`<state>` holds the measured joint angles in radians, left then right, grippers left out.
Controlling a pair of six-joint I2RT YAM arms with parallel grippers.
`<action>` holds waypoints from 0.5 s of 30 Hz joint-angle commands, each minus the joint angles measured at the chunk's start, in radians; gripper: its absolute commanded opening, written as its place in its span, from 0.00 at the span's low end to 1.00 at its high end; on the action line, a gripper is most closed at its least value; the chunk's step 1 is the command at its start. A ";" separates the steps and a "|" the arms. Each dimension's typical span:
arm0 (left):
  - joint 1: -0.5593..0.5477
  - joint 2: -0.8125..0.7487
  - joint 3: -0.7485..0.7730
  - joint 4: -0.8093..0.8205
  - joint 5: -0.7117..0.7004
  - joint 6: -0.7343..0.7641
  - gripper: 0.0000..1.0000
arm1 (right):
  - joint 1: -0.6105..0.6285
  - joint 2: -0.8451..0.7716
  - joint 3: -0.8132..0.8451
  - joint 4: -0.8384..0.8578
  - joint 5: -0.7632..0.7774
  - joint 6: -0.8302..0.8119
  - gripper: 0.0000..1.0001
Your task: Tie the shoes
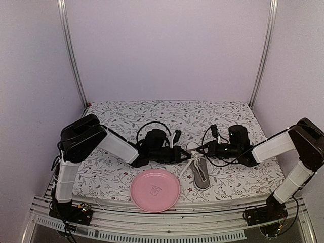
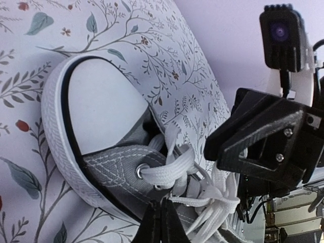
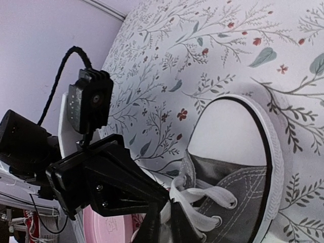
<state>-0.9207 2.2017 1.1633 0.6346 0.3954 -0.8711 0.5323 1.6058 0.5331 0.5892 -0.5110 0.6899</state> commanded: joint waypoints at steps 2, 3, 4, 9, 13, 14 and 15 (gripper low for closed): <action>-0.001 -0.031 -0.048 0.060 -0.050 -0.001 0.00 | 0.005 -0.004 0.016 -0.027 0.107 0.034 0.03; 0.001 -0.043 -0.061 0.058 -0.070 0.000 0.00 | 0.002 -0.006 0.019 -0.047 0.134 0.042 0.02; 0.002 -0.054 -0.076 0.053 -0.093 0.006 0.00 | 0.000 -0.007 0.020 -0.064 0.157 0.048 0.02; 0.006 -0.108 -0.130 0.019 -0.179 0.023 0.00 | -0.038 -0.021 -0.011 -0.078 0.198 0.097 0.02; 0.010 -0.126 -0.154 0.007 -0.205 0.024 0.00 | -0.053 -0.034 -0.026 -0.083 0.210 0.105 0.02; 0.010 -0.129 -0.157 0.002 -0.210 0.024 0.00 | -0.055 -0.037 -0.030 -0.086 0.216 0.106 0.02; 0.010 -0.129 -0.162 -0.003 -0.216 0.024 0.00 | -0.057 -0.039 -0.036 -0.088 0.222 0.108 0.02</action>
<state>-0.9207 2.1063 1.0275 0.6601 0.2401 -0.8646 0.4969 1.5948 0.5175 0.5179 -0.3622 0.7765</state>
